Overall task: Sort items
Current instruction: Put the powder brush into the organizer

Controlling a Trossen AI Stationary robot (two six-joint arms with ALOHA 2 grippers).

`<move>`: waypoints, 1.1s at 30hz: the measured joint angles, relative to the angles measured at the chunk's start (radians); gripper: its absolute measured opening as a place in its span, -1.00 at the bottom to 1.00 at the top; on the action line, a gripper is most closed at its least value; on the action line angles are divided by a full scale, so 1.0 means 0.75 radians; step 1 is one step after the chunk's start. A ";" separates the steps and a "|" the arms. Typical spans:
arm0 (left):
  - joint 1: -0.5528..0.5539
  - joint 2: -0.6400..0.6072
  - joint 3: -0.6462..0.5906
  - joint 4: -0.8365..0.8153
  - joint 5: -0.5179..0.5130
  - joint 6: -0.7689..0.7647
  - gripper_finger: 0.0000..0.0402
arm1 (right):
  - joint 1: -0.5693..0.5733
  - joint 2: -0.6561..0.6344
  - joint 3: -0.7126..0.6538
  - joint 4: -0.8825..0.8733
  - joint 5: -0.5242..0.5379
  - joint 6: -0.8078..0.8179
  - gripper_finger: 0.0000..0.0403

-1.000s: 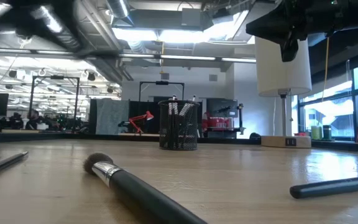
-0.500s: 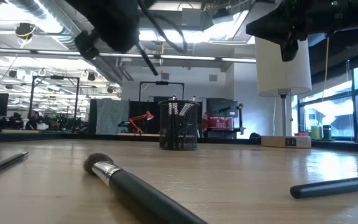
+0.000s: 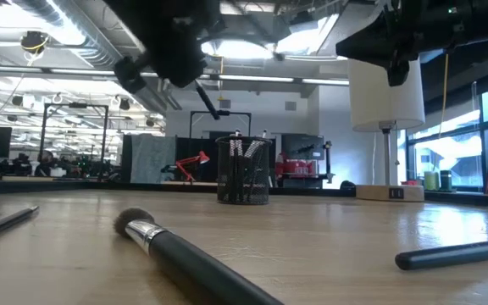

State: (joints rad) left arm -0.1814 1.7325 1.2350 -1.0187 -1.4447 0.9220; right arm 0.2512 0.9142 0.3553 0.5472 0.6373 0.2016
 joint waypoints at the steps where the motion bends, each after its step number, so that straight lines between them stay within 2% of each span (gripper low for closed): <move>1: 0.000 0.000 0.000 0.067 0.041 0.038 -0.76 | 0.000 0.000 0.000 0.000 0.000 0.001 -0.82; 8: -0.003 0.000 0.000 0.471 0.307 0.404 -0.75 | 0.000 0.000 0.000 0.001 -0.001 0.000 -0.82; 14: 0.031 0.000 0.000 0.598 0.324 0.691 -0.75 | 0.000 0.000 0.000 0.001 -0.001 0.000 -0.82; 26: 0.130 0.000 0.000 0.639 0.395 0.850 -0.74 | 0.000 0.000 0.000 0.001 -0.001 -0.006 -0.82; 33: 0.159 0.000 0.000 0.661 0.455 0.884 -0.57 | 0.000 0.000 0.000 0.000 -0.001 -0.005 -0.82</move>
State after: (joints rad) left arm -0.0618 1.7325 1.2350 -0.5232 -1.1032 1.5848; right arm 0.2512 0.9142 0.3553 0.5475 0.6365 0.1982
